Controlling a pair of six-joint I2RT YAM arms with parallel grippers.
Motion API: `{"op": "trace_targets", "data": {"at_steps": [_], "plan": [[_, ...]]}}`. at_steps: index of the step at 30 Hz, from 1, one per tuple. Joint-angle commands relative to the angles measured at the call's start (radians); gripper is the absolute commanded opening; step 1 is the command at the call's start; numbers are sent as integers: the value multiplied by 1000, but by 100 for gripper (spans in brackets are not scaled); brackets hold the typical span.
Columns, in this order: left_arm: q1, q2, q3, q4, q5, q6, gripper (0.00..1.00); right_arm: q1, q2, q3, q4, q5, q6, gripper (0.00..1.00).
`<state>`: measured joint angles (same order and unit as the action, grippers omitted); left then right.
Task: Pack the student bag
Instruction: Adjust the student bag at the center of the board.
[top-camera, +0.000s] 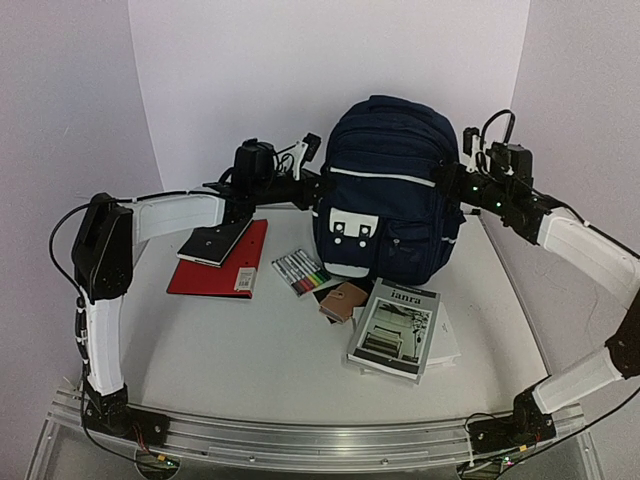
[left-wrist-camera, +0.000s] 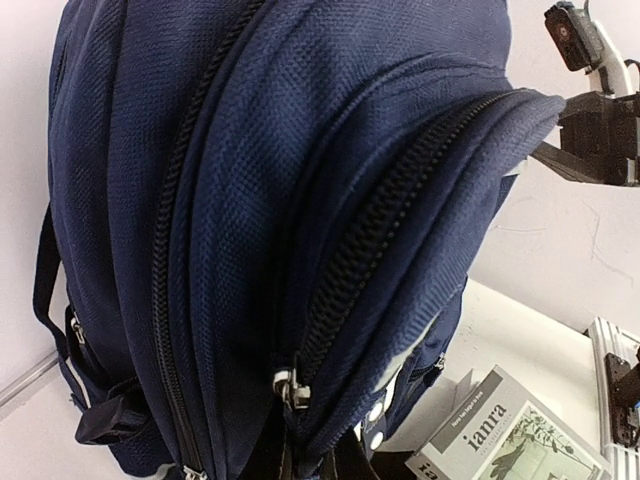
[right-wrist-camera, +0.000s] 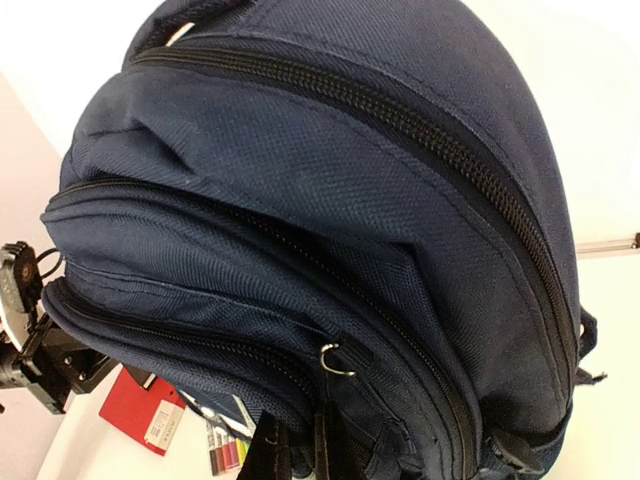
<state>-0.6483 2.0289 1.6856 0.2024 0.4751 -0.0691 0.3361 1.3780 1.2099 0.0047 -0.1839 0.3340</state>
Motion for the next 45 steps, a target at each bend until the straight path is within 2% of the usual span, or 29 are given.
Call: {"op": "trace_targets", "data": {"at_steps": [1, 4, 8, 12, 18, 19, 21, 22, 24, 27, 33, 38, 42, 45], "plan": [[-2, -214, -72, 168, -38, 62, 0, 22, 77, 109, 213, -10, -14, 0], [-16, -300, -136, 142, -44, 105, 0, 43, 118, 126, 281, -25, -24, 0], [-24, -418, -222, 28, -28, 132, 0, 63, 183, 148, 340, -67, -21, 0], [-40, -514, -339, -13, 0, 87, 0, 84, 238, 143, 385, -86, -19, 0], [-62, -546, -482, -21, -1, -26, 0, 90, 266, 88, 438, -36, 62, 1], [-65, -547, -504, -13, -7, -42, 0, 90, 259, 80, 437, -30, 87, 11], [-68, -544, -542, -10, -41, -68, 0, 93, 227, 52, 429, -34, 134, 51], [-68, -544, -553, -10, -65, -75, 0, 95, 209, 32, 426, -34, 164, 64], [-69, -545, -578, -1, -91, -83, 0, 99, 158, -19, 423, -32, 221, 79], [-70, -537, -601, 27, -93, -109, 0, 116, 78, -97, 422, -39, 278, 97], [-70, -465, -566, 44, -15, -184, 0, 201, -29, -163, 318, 27, 288, 98], [-70, -463, -586, 93, -29, -217, 0, 253, -92, -207, 302, 65, 452, 98], [-70, -456, -585, 89, -9, -214, 0, 323, -42, -146, 304, 67, 562, 98], [-70, -452, -582, 76, 5, -204, 0, 356, 21, -90, 307, 74, 643, 93]]}}
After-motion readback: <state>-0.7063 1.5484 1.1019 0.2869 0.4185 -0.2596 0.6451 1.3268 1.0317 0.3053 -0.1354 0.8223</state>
